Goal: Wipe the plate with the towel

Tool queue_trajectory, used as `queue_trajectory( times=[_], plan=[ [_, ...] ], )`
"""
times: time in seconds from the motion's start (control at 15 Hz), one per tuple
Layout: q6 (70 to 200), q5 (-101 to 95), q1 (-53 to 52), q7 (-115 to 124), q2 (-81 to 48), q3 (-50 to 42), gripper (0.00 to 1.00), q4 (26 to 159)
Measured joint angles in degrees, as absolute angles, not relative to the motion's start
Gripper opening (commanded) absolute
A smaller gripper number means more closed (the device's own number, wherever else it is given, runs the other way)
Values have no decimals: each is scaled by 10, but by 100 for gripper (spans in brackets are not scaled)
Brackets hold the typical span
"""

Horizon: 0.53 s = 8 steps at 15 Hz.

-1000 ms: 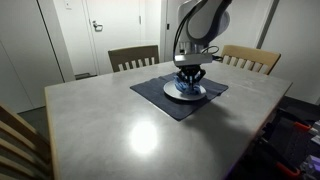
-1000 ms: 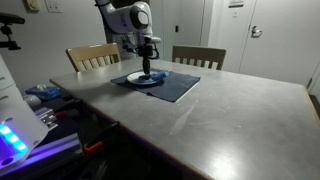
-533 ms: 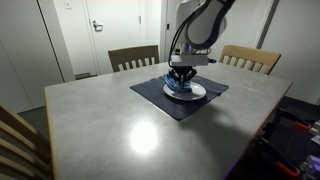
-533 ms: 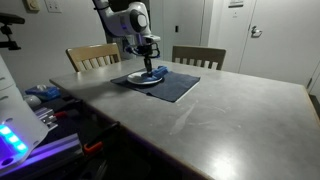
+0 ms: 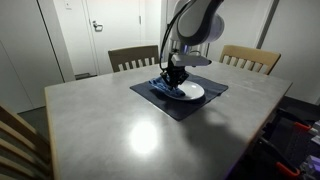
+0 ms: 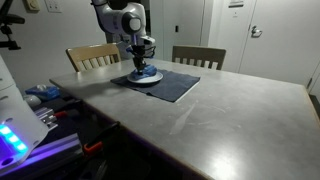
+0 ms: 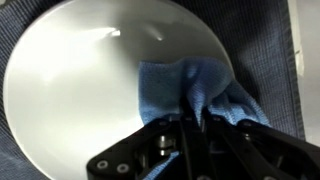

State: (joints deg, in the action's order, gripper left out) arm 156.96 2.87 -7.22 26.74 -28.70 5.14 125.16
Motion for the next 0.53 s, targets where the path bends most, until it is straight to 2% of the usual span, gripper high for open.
queue_trajectory(
  times=[0.27,0.53],
  plan=[
    [1490,85,-48,171,-278,71,2,1251],
    [1407,91,-55,209,-270,48,2,1251]
  ],
)
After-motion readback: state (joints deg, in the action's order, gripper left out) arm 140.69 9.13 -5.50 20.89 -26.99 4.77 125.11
